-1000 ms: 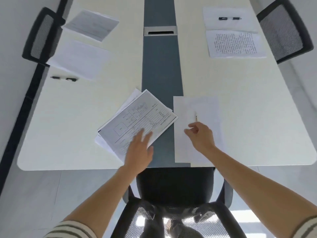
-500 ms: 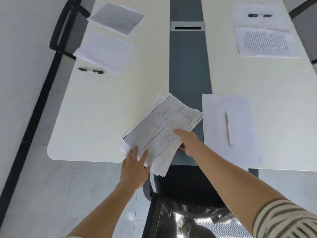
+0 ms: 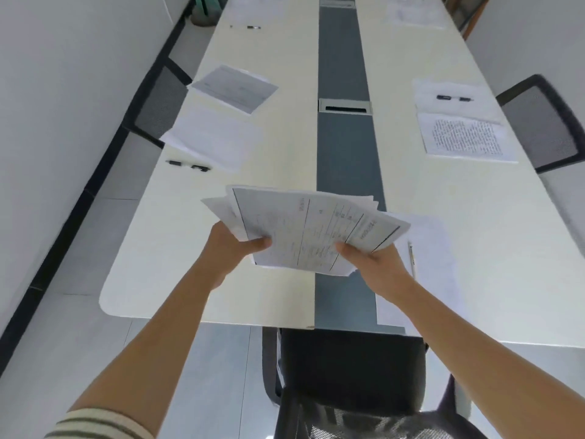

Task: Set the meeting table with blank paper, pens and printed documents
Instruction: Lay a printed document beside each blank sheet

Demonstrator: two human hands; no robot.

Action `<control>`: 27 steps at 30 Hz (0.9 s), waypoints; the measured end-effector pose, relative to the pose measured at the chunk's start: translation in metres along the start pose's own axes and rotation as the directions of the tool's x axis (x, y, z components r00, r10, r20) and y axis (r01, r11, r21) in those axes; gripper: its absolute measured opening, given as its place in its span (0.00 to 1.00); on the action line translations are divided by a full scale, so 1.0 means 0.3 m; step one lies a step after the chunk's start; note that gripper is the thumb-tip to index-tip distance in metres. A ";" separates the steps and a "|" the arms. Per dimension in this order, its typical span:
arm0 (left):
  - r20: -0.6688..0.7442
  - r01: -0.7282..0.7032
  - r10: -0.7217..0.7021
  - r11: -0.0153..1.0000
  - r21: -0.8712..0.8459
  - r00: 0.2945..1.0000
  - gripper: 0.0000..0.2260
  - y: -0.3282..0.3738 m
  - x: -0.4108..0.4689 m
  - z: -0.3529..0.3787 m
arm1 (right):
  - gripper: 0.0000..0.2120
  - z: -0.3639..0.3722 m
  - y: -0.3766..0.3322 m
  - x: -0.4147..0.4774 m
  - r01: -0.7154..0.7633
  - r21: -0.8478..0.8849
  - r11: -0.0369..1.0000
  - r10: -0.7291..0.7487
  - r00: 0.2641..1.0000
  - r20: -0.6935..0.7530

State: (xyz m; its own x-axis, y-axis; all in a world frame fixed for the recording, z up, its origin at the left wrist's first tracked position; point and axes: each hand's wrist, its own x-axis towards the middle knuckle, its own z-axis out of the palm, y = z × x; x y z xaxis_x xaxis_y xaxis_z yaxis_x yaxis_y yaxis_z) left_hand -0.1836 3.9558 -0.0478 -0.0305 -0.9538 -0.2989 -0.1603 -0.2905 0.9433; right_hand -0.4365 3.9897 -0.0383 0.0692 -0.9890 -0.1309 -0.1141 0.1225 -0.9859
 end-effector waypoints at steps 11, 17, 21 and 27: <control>0.032 0.093 -0.096 0.993 0.074 0.995 0.13 -0.064 -0.062 0.165 | 0.17 -0.048 0.166 -0.018 -0.195 -0.134 0.972 0.194 0.981 -0.027; -0.052 0.141 -0.140 0.990 0.005 0.989 0.11 -0.068 -0.063 0.172 | 0.09 -0.071 0.199 -0.008 -0.269 -0.102 0.958 0.251 0.954 -0.164; -0.171 0.264 -0.233 0.946 0.189 0.957 0.18 -0.155 -0.078 0.178 | 0.05 -0.084 0.287 0.069 -0.397 -0.141 0.907 0.358 0.903 -0.237; -0.076 0.248 -0.249 0.788 0.564 0.965 0.18 -0.300 -0.175 0.224 | 0.02 -0.081 0.411 0.167 -0.493 -0.301 0.817 0.426 0.866 -0.262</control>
State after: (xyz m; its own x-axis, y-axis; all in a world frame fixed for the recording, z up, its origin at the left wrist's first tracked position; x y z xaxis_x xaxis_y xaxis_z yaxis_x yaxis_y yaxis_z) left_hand -0.2339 4.0372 -0.1267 0.0857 -0.8543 -0.5127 -0.6899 -0.4221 0.5880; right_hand -0.4710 3.9532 -0.1638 -0.2484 -0.8261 -0.5058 -0.4253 0.5622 -0.7093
